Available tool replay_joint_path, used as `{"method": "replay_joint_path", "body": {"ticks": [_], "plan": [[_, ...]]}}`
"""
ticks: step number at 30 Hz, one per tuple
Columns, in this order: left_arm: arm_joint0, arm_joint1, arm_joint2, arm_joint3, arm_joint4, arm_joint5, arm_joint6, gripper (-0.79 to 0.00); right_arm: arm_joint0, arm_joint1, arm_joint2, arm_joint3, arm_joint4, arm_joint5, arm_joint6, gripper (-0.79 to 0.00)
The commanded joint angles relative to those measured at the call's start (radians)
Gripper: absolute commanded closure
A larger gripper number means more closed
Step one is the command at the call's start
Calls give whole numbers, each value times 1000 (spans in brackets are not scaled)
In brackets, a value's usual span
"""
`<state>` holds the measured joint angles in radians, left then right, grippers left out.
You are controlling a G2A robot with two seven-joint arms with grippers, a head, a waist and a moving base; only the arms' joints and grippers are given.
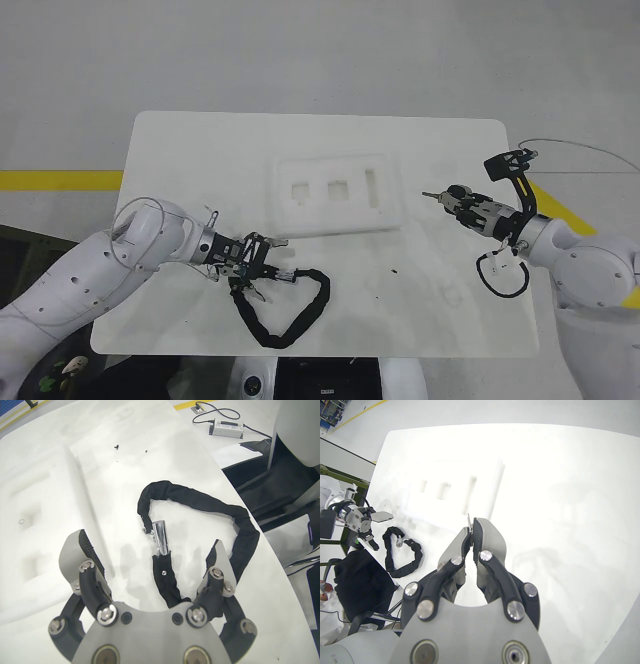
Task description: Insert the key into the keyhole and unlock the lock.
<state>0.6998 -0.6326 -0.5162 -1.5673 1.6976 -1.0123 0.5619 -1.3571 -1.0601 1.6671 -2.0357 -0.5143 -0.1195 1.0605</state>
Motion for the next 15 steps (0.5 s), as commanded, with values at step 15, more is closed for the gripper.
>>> {"method": "replay_joint_path", "body": {"ticks": [15], "plan": [[-18, -44, 77, 27, -3, 0, -114, -785, 0, 0, 0, 0, 0, 0, 0, 0]]}}
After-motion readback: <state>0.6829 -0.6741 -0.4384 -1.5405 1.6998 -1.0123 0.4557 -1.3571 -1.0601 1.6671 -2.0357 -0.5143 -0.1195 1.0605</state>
